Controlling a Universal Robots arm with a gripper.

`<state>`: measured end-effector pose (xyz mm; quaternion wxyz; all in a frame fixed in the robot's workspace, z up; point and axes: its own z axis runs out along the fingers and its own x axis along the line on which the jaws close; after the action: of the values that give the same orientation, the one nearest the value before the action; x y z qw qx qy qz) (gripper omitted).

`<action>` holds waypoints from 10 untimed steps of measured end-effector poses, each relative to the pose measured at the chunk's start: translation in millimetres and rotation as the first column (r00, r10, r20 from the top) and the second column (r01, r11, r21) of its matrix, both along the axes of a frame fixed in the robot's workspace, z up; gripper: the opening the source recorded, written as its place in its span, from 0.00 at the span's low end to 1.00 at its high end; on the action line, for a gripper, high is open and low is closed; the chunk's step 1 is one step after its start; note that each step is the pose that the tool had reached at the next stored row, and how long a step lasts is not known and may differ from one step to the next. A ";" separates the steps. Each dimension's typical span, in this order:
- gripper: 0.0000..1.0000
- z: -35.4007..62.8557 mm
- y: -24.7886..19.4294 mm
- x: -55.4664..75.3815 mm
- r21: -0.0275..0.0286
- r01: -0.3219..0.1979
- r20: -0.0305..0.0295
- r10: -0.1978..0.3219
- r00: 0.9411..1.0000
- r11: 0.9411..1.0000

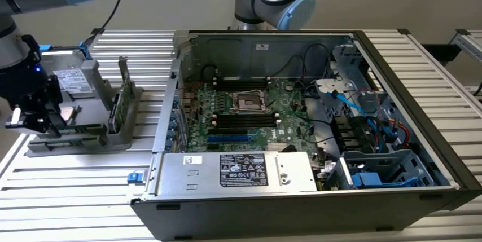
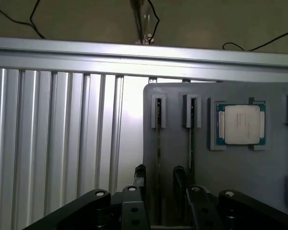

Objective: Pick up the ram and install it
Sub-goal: 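Pick up the ram and move it above insertion slot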

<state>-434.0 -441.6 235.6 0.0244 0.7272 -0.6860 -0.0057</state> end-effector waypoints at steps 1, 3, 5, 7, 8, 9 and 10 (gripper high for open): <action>0.36 -1.9 -0.1 0.0 0.000 0.000 0.000 0.000 1.000 1.000; 0.36 -5.4 -0.4 -0.1 0.001 -0.001 0.000 0.001 1.000 1.000; 0.36 -9.0 -0.6 -0.1 0.002 -0.002 0.000 0.002 1.000 1.000; 0.36 -12.8 -0.7 -0.1 0.003 -0.003 0.000 0.003 1.000 1.000; 0.36 -14.6 -0.7 -0.1 0.004 -0.003 0.000 0.003 1.000 1.000; 0.36 -16.4 -0.8 -0.1 0.005 -0.004 0.000 0.004 1.000 1.000; 0.36 -18.2 -0.8 -0.2 0.005 -0.005 0.000 0.005 1.000 1.000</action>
<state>-434.2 -442.5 217.4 0.0227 0.7288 -0.6843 -0.0075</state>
